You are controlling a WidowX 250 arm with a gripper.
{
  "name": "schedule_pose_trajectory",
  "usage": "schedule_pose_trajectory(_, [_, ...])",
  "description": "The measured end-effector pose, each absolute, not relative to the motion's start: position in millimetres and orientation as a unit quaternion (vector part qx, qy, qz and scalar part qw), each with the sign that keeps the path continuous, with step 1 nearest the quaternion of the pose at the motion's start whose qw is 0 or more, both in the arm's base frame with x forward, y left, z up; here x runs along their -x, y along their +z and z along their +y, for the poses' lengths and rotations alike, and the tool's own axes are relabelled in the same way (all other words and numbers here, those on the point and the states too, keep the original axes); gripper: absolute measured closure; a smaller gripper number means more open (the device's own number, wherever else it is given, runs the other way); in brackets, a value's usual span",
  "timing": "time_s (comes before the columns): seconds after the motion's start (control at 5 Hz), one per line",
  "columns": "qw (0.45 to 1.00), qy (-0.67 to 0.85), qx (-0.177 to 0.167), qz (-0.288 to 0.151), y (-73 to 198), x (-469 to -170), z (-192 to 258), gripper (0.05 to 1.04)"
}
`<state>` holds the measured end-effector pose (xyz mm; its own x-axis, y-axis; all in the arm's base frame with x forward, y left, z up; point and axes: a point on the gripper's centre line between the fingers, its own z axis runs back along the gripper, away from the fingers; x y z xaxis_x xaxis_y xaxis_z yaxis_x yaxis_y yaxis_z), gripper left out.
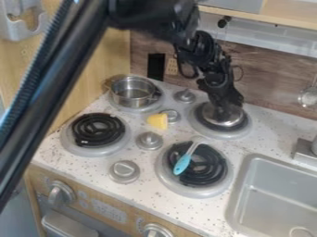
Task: Moved the pot lid to the lower left burner
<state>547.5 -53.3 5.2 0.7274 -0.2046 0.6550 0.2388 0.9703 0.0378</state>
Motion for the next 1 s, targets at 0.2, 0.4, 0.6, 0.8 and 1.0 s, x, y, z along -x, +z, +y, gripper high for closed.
schedule_pose_trajectory(0.2, [0.921,-0.115,0.029,-0.370,31.4,-536.3,-48.5,0.873])
schedule_pose_trajectory(0.4, [0.921,-0.108,0.031,-0.373,46.3,-517.1,-38.8,0.873])
schedule_pose_trajectory(0.6, [0.927,-0.091,0.007,-0.363,61.4,-497.6,-15.6,0.873])
schedule_pose_trajectory(0.8, [0.942,-0.070,-0.030,-0.327,62.7,-470.4,13.6,0.873])
schedule_pose_trajectory(1.0, [0.958,-0.031,-0.053,-0.281,52.8,-443.4,55.1,0.872])
